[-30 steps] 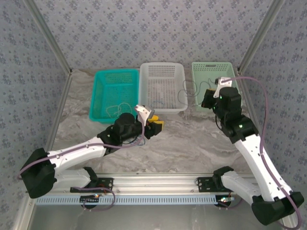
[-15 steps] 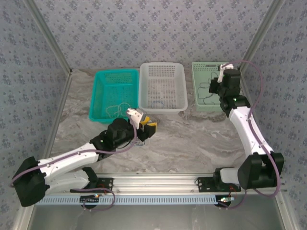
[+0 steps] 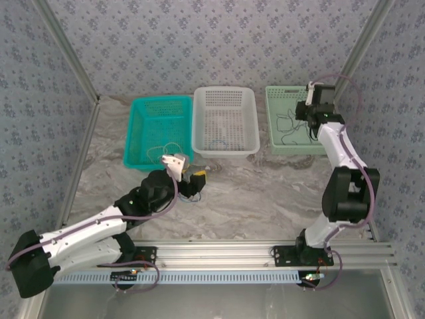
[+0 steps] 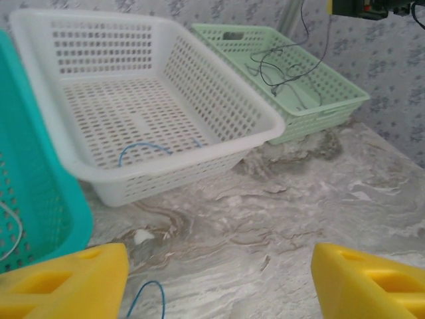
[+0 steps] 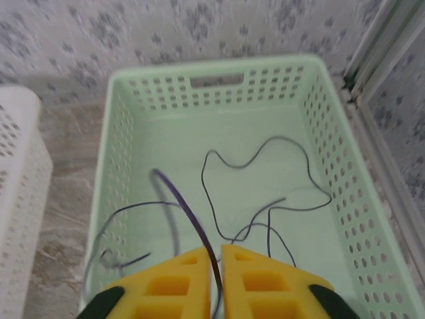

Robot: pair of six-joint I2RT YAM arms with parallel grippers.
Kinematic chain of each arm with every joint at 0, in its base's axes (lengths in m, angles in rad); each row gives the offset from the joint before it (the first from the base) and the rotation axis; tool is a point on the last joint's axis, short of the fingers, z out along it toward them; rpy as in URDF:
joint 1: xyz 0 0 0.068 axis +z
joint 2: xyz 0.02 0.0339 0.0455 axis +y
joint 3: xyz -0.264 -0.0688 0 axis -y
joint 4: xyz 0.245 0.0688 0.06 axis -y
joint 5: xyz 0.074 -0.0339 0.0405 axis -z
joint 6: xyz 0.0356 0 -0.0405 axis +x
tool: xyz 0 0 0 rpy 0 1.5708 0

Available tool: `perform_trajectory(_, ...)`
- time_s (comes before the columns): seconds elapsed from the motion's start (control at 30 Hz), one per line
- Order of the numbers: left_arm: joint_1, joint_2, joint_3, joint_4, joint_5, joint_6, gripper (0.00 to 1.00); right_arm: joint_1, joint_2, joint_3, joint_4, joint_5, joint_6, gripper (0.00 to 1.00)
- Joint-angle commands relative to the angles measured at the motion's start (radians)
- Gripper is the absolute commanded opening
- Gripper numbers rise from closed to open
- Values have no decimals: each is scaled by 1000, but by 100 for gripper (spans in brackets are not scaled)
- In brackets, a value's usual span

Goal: Untangle the cables

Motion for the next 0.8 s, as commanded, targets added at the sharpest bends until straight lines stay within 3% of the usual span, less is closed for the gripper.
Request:
perform_trajectory(0.0, 19, -12, 10, -85, -76, -54, 78, -4, 56, 56, -160, -46, 12, 29)
perform_trajectory(0.07, 46, -4, 23, -161, -121, -111, 78, 1, 60, 57, -188, -33, 29, 55)
perform_trajectory(0.2, 102, -13, 9, -213, -96, -158, 79, 23, -20, -13, -156, -48, 64, 75)
perform_trajectory(0.27, 113, -27, -5, -220, -110, -183, 79, 42, -78, -49, -135, -42, 75, 80)
perform_trajectory(0.57, 231, -39, -2, -332, -61, -251, 77, 228, -298, -159, -150, -88, 106, 79)
perform_trajectory(0.77, 293, -62, -41, -372, -4, -277, 72, 372, -419, -312, -110, -247, 146, 75)
